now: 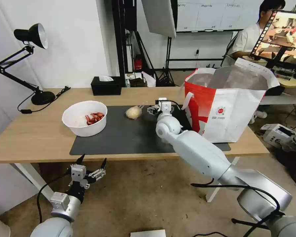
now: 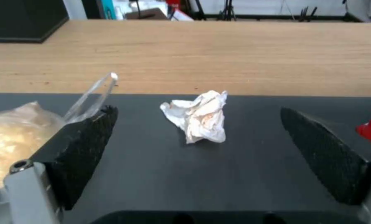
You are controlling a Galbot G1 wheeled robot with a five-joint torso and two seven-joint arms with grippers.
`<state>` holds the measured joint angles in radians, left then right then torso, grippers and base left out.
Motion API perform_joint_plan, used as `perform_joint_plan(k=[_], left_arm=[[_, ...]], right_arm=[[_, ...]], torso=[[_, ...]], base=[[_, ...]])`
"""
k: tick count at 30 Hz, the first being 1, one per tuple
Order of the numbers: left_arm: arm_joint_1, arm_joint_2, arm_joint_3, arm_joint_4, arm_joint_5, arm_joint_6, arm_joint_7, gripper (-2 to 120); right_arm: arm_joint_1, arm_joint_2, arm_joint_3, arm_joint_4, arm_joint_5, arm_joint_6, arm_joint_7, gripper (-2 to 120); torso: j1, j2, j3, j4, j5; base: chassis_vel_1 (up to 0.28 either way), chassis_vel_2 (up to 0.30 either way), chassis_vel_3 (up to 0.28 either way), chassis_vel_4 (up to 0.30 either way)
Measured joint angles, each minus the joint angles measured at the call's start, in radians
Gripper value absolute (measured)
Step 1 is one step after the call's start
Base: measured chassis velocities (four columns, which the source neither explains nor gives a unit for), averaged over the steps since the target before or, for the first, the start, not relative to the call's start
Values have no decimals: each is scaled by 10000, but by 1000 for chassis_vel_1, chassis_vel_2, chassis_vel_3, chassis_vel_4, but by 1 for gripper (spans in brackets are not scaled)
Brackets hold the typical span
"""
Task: Pick up the trash from the table and place it into the takeout bag.
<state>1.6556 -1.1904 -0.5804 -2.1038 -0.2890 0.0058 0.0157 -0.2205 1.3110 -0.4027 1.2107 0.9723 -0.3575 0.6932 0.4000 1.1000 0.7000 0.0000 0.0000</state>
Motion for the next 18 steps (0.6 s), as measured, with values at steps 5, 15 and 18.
perform_joint_plan(k=[5, 15, 18], left_arm=[[-12, 9, 21, -139, -95, 48, 12, 100], [-41, 15, 6, -144, -211, 111, 22, 100], [-70, -38, 77, -59, -197, 112, 26, 100]], right_arm=[[321, 179, 152, -543, 93, -372, -464, 100], [503, 275, 273, -1067, -37, -590, -1039, 100], [596, 342, 330, -1371, -75, -723, -1295, 100]], torso=[[0, 0, 0, 0, 0], [0, 0, 0, -1, 0], [0, 0, 0, 0, 0]], base=[[0, 0, 0, 0], [0, 0, 0, 0], [0, 0, 0, 0]])
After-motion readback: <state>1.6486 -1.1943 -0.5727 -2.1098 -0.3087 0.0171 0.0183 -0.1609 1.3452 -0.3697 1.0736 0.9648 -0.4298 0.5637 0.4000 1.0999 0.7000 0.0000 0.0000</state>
